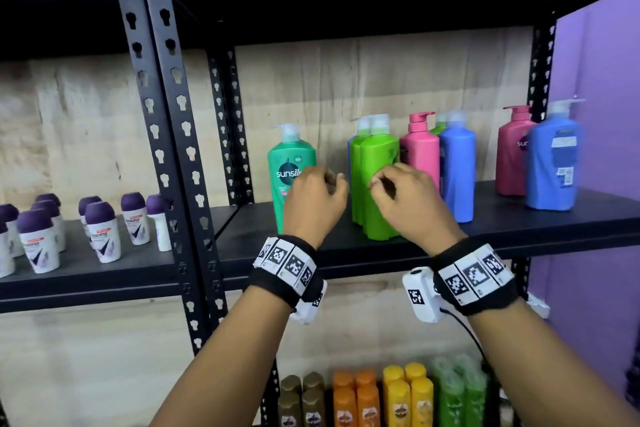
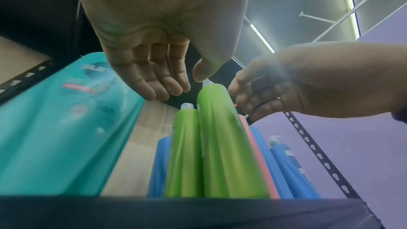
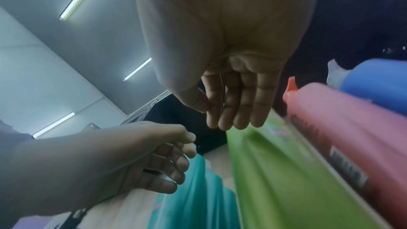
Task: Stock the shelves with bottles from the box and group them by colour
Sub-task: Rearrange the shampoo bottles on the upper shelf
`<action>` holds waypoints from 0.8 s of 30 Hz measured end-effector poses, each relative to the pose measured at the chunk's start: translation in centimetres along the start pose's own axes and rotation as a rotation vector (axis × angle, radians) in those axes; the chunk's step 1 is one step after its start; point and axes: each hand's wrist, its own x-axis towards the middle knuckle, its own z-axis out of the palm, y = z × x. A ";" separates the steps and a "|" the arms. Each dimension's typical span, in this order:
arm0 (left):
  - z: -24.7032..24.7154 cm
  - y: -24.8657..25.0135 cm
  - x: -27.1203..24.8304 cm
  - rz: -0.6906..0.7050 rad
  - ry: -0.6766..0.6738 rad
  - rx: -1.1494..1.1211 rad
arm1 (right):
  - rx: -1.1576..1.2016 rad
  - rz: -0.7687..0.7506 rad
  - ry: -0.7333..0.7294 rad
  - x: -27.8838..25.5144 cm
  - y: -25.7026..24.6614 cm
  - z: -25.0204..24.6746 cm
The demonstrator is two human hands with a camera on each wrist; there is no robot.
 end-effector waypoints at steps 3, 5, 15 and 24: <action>1.1 1.4 0.4 0.060 0.030 -0.088 | -0.143 0.067 0.017 0.2 1.5 -1.6; 1.9 2.1 0.6 0.060 0.038 -0.121 | -0.218 0.114 0.025 0.5 2.5 -2.3; 4.7 3.9 0.8 0.025 -0.039 -0.188 | -0.216 0.314 0.005 2.9 6.4 -2.7; 6.2 3.9 -1.1 -0.022 -0.111 -0.235 | -0.166 0.411 -0.057 2.5 8.2 -0.8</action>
